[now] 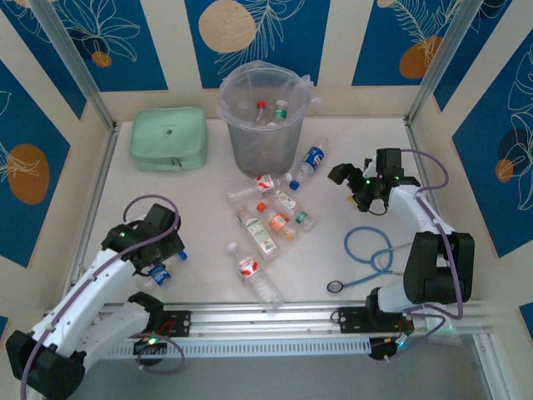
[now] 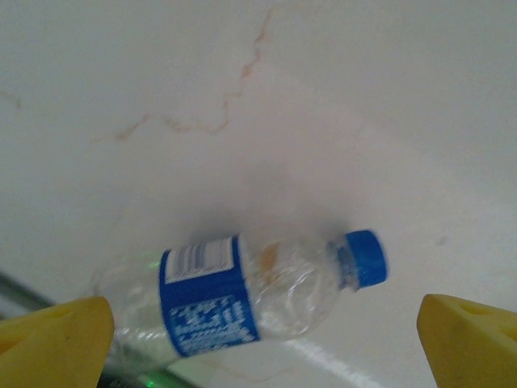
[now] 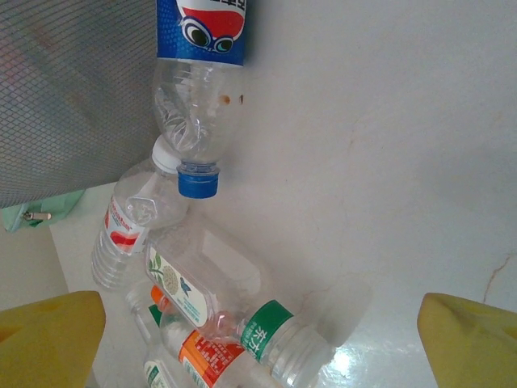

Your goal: Put the plastic bottles in the bin

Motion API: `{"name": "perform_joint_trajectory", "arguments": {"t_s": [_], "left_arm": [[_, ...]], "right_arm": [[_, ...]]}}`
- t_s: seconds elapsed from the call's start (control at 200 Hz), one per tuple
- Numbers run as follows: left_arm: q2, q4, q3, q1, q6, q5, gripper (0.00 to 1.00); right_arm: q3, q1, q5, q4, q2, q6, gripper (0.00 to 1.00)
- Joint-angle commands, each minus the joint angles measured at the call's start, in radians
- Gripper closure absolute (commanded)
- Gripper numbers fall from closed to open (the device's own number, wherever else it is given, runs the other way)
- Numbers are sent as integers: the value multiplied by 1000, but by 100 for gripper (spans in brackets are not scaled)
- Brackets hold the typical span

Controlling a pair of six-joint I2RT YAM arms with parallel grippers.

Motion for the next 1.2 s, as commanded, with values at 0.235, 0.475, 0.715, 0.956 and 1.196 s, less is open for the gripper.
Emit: {"name": "perform_joint_trajectory", "arguments": {"t_s": [0.235,0.475,0.715,0.956,1.196], "left_arm": [[51,-203,18,-10,-58,124,2],[91,-212,14,-74,-49,192,1],[169,-73,-76,-84,18,193,1],[255,57,-110,-83,21,162,1],[352,124,-66,-75,93,70,0]], "right_arm": [[-37,-40,-34,25,0,-13,0],[-34,-48,-31,30,8,-11,0],[-33,-53,-38,35,21,-8,0],[-39,-57,-40,39,19,-6,0],[-43,-63,-48,41,24,-10,0]]}}
